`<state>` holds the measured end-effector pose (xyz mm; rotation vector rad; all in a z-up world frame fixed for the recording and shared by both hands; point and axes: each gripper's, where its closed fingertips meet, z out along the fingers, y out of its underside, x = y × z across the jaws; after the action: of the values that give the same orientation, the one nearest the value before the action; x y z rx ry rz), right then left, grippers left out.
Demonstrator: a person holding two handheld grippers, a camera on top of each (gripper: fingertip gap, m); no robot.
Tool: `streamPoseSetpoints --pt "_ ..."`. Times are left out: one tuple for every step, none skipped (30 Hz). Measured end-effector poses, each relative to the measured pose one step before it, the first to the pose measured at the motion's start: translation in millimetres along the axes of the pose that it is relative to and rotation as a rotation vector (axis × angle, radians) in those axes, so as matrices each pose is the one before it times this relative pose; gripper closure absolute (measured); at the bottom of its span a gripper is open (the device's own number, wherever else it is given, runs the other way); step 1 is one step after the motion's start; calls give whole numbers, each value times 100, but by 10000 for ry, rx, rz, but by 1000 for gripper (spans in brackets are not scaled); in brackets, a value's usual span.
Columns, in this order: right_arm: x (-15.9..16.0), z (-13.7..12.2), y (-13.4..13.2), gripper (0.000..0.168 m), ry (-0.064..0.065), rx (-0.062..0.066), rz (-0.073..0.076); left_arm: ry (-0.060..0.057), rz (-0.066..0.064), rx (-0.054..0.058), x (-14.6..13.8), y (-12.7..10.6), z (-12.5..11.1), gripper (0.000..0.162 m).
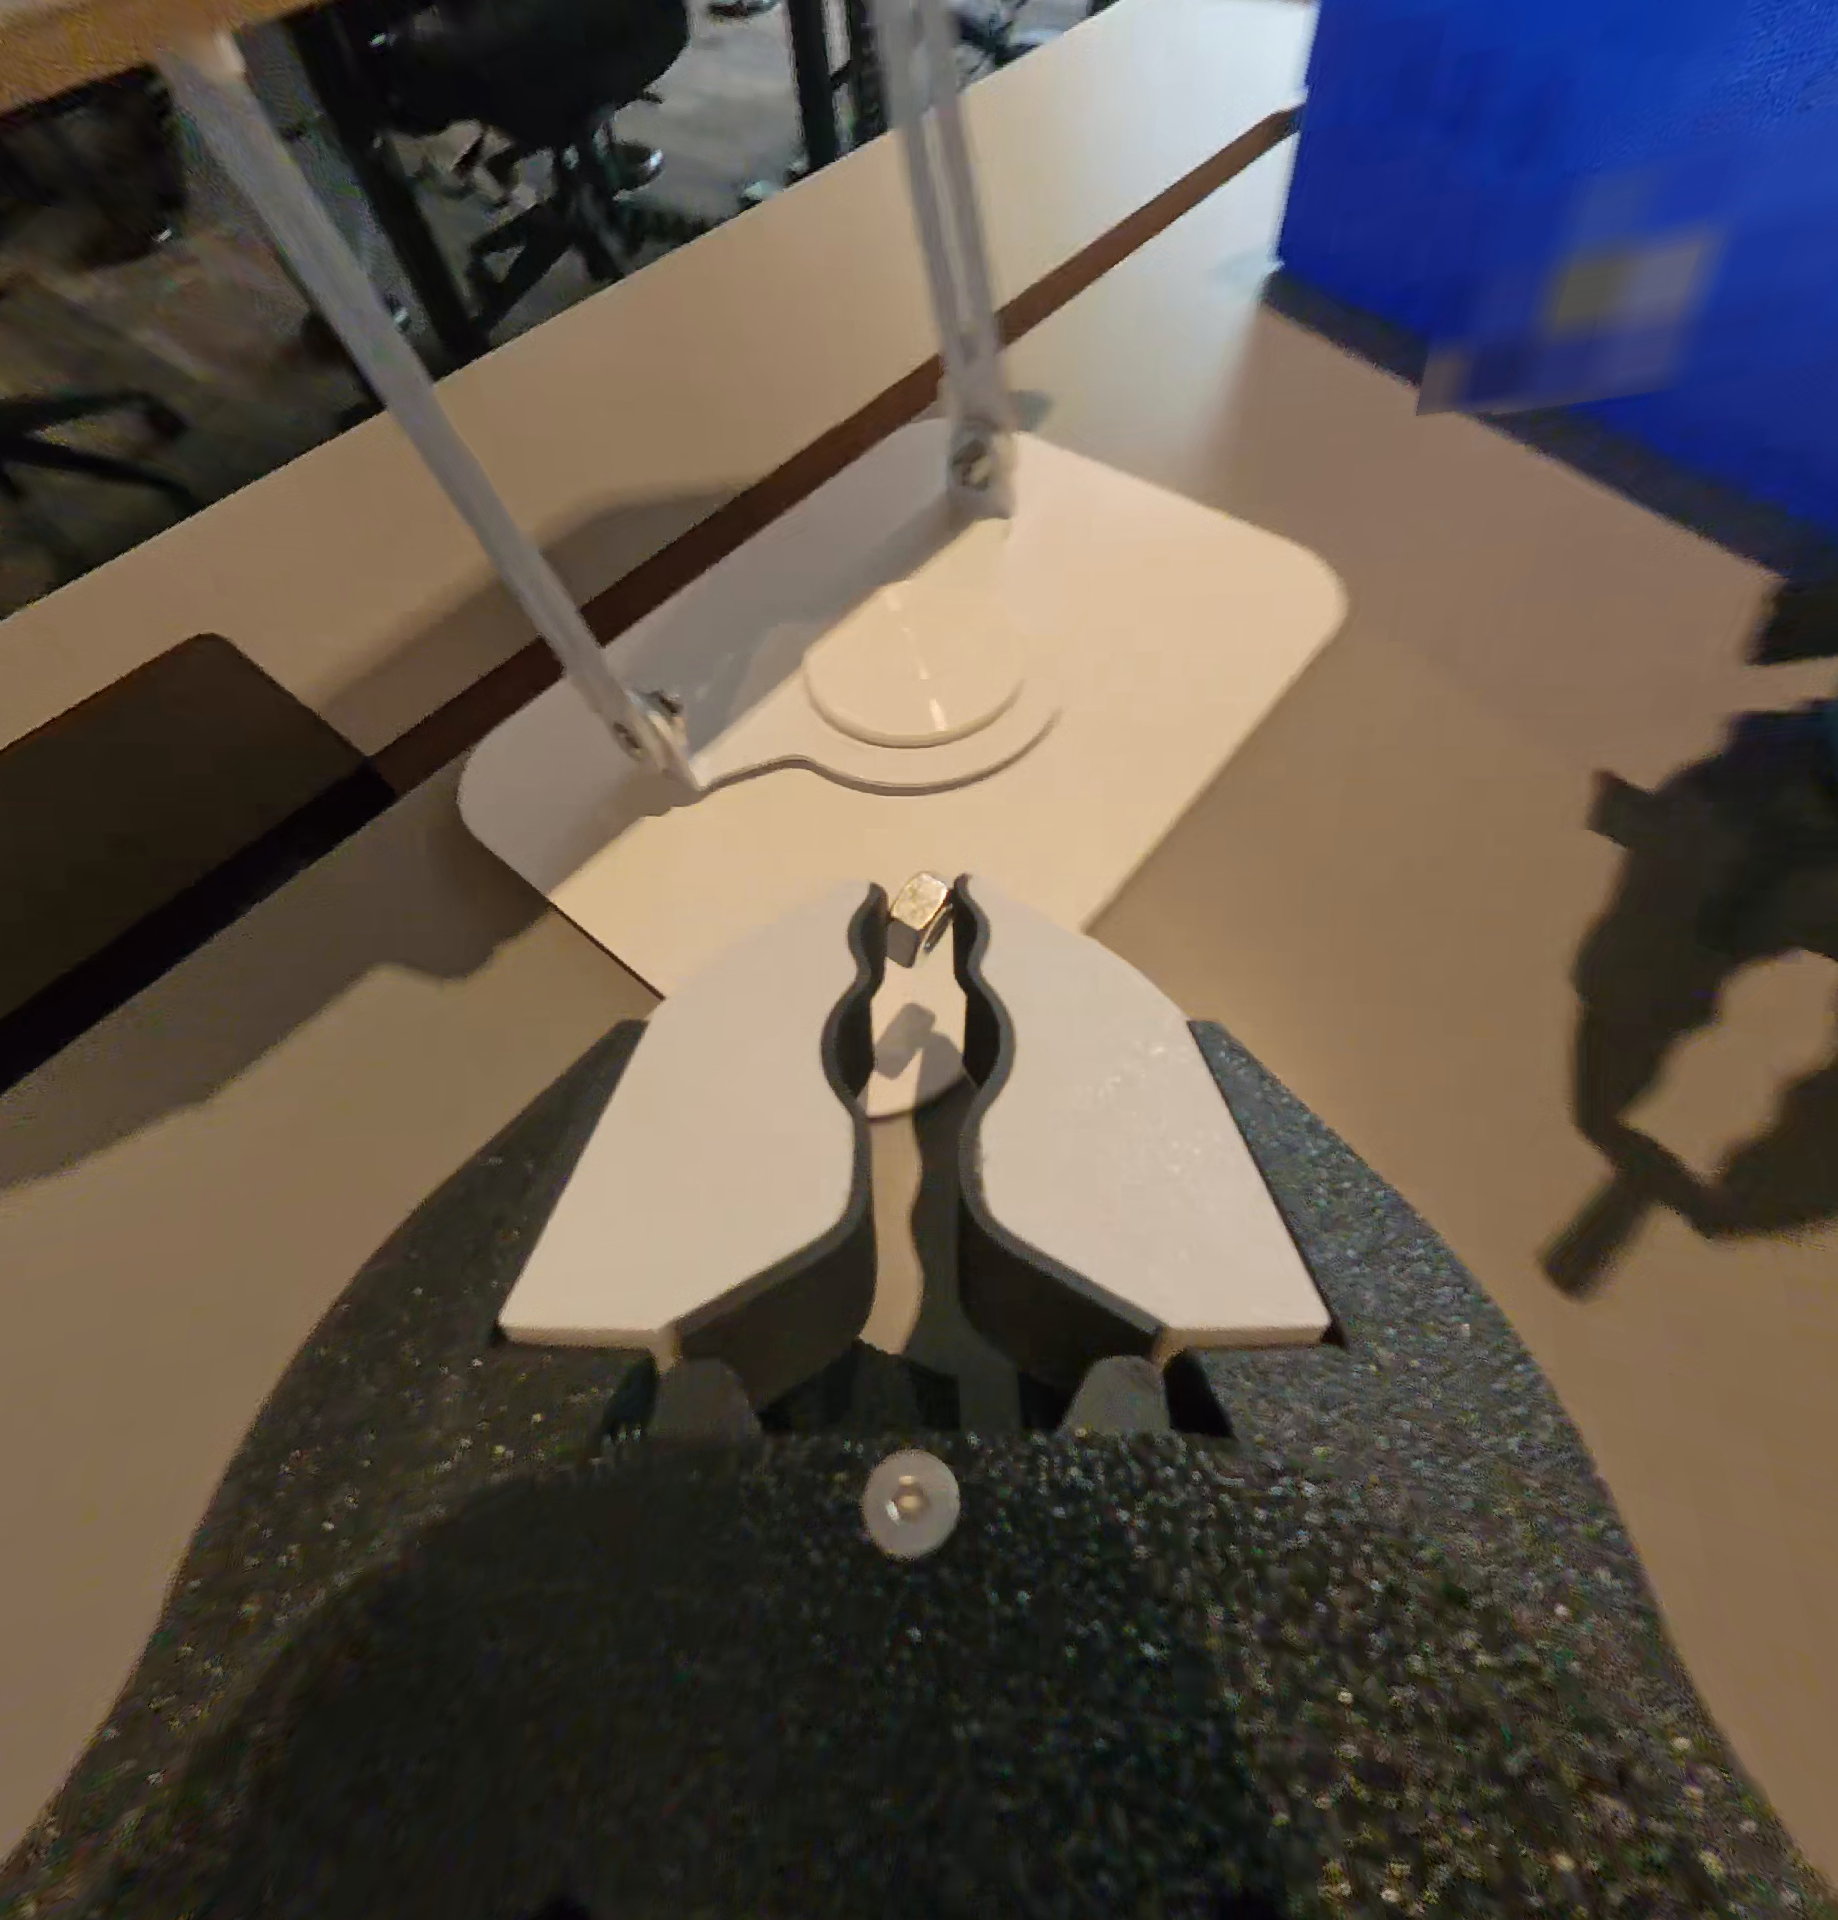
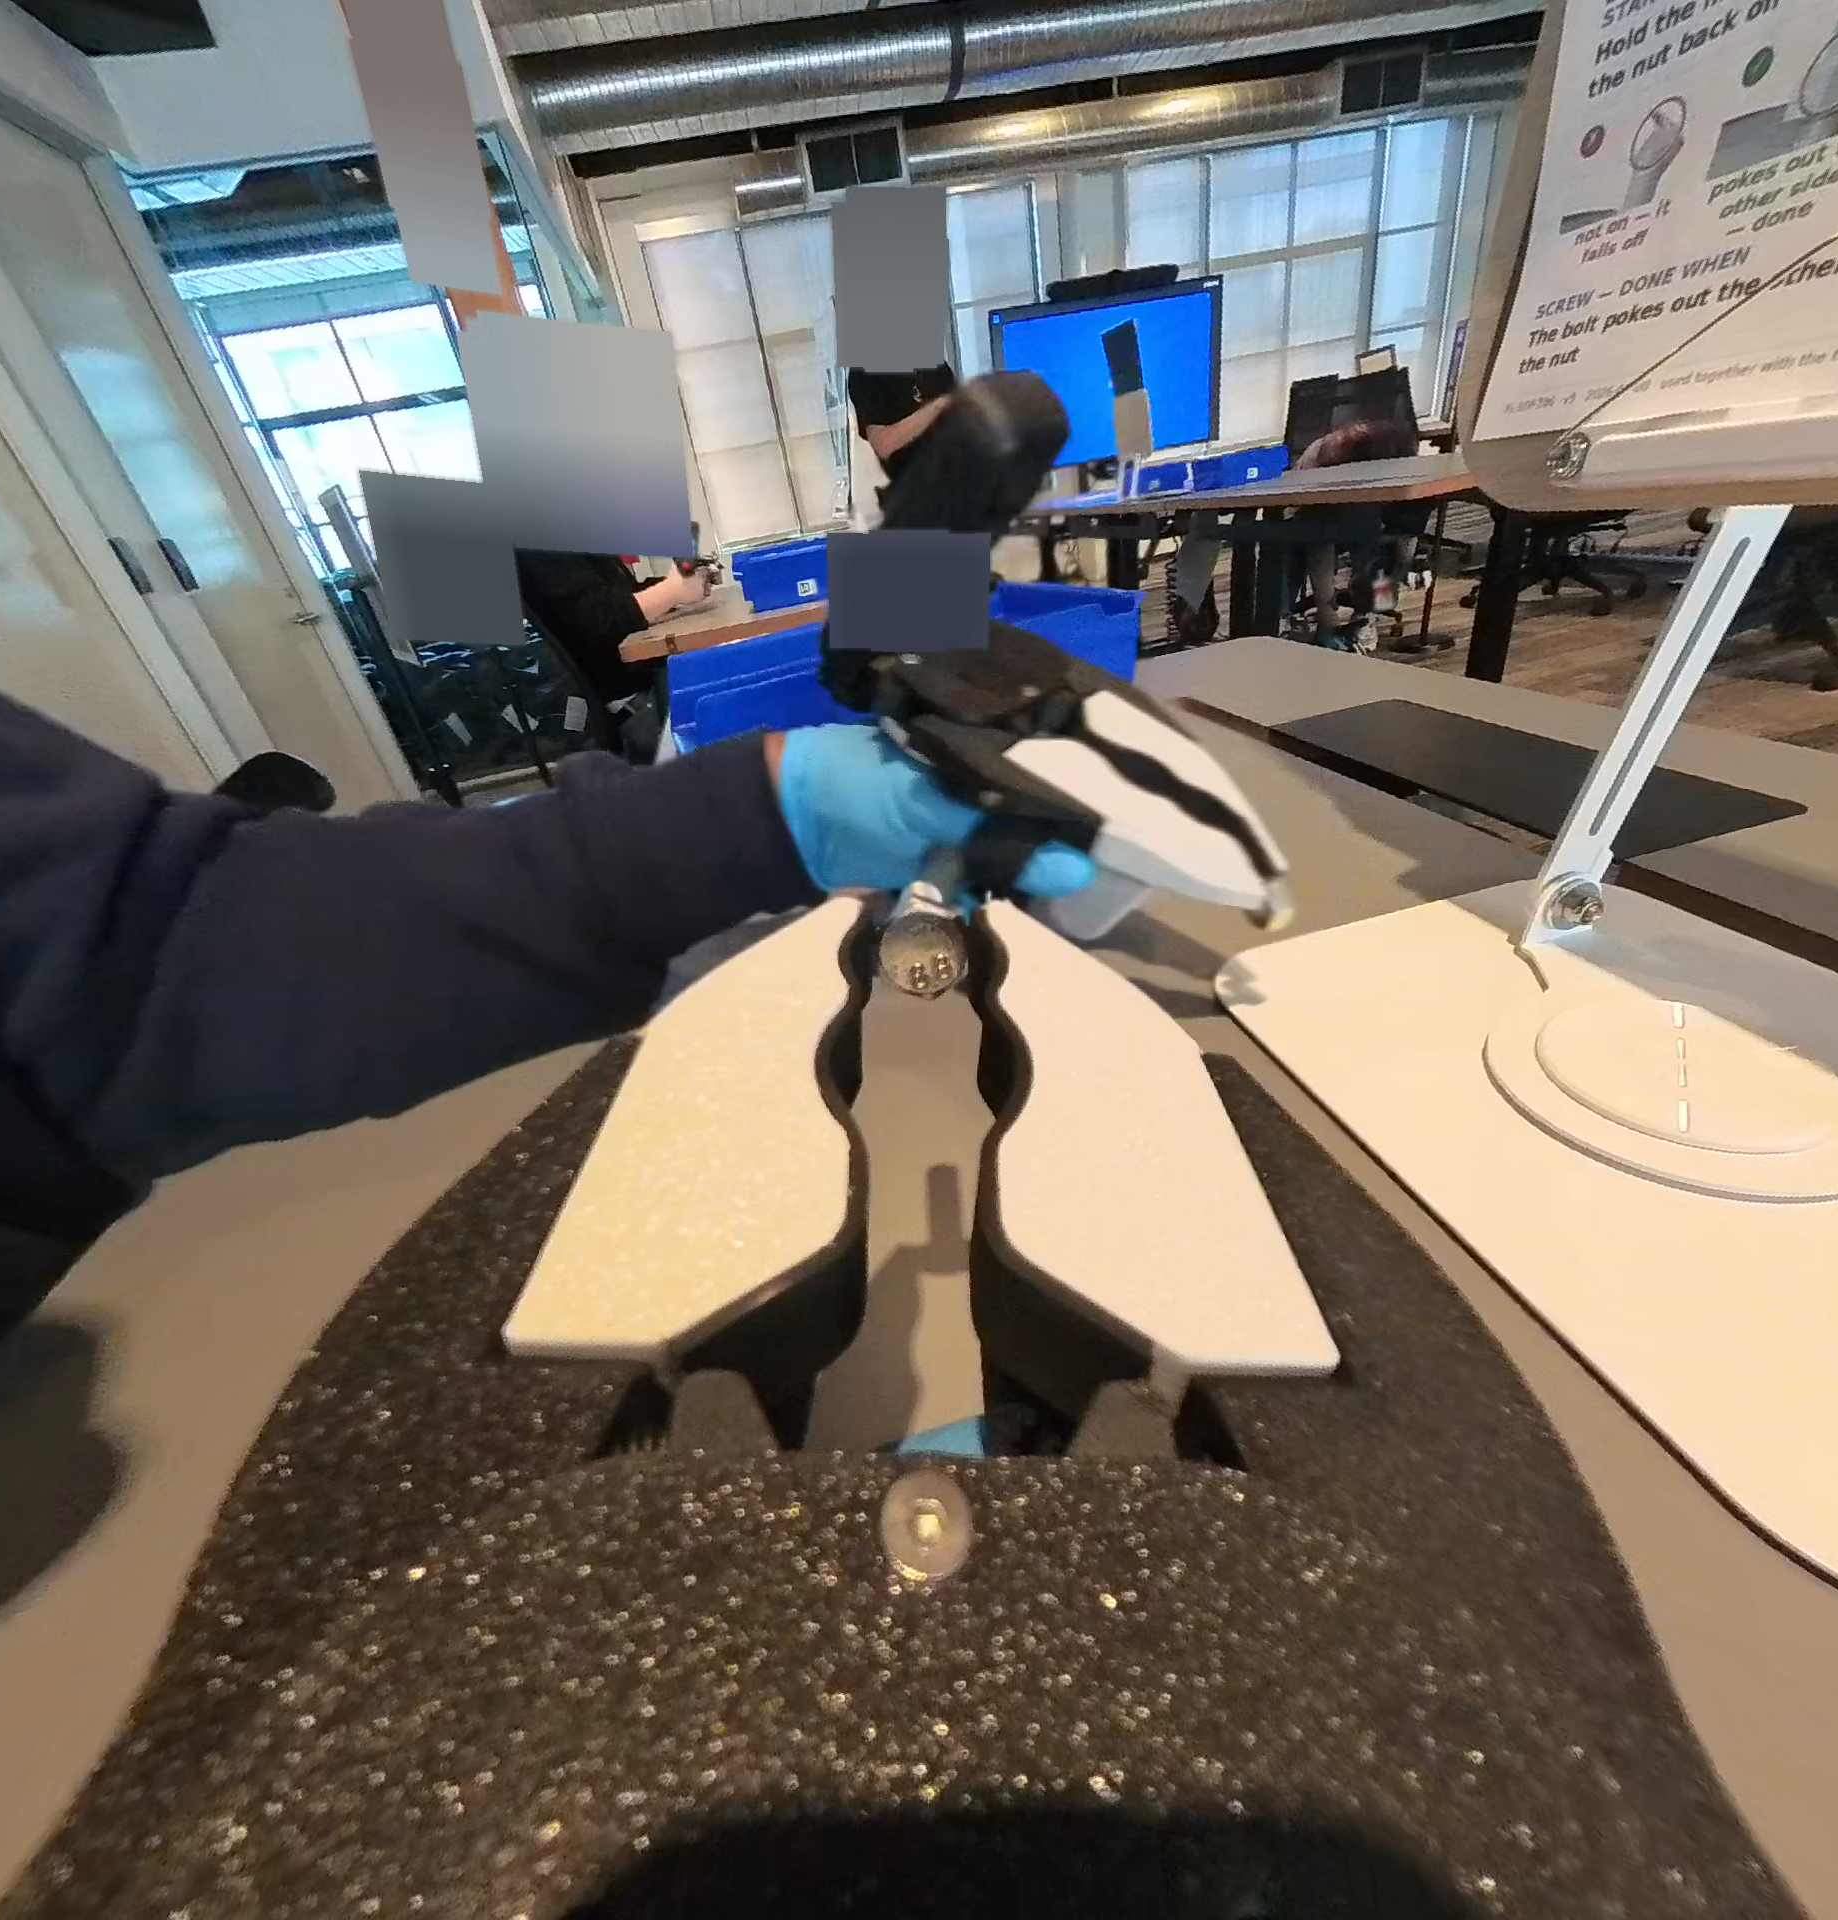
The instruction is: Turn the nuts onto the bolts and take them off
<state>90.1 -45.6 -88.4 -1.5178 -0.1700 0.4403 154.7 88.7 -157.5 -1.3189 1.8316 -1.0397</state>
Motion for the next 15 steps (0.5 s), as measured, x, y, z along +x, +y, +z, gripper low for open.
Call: streamPoseSetpoints --pt "73 -4 -2 152 40 0 -17 324 59 157 947 58 -876 151" --pt "78 0 -2 152 41 -8 -19 268 100 114 958 112 -862 151" --pt "79 -7 12 152 37 -18 -28 206 137 61 966 171 -817 151" --pt "110 -14 16 152 50 -22 -35 184 145 45 1007 222 -754 152" --pt "120 14 25 152 56 -28 -35 220 128 -1 1103 276 -638 152" --pt "145 19 25 152 59 -32 -16 231 120 -77 1097 357 -479 153" --pt "125 17 12 152 62 -22 11 238 117 -142 1058 406 -315 153" --pt "85 13 12 152 42 -6 13 219 95 -118 936 341 -169 153" --pt "9 -2 -9 151 29 4 -23 206 92 -71 841 241 -6 154" --pt "-10 -6 1 151 49 5 -65 187 151 -118 752 246 105 154" --pt "-22 1 19 151 46 -7 -76 -1 237 -193 412 262 220 154" --pt "-33 12 47 151 35 -30 -66 -149 280 -293 152 360 329 154" --pt "-35 29 53 151 20 -37 -51 -133 308 -443 137 577 399 154" --pt "-34 37 52 151 -2 -33 -30 -123 387 -537 175 699 449 154" --pt "-22 53 61 151 -16 -45 -1 -112 453 -482 198 566 412 153"
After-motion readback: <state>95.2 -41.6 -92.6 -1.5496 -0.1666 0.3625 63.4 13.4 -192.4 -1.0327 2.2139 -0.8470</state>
